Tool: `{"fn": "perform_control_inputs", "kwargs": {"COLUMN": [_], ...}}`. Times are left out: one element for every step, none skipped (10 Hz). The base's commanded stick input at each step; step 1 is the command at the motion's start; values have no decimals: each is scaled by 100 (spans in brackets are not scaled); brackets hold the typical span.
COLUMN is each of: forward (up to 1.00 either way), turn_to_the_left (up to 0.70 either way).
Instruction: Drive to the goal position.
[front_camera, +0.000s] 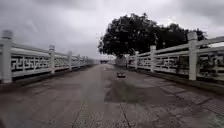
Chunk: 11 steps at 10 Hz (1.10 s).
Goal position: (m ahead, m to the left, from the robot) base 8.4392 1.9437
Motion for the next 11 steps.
{"fn": "perform_control_inputs", "kwargs": {"forward": [45,45,45,45,45,45,45,45,45,45,45], "turn_to_the_left": [3,3,3,3,3,3,3,3,3,3,3]}}
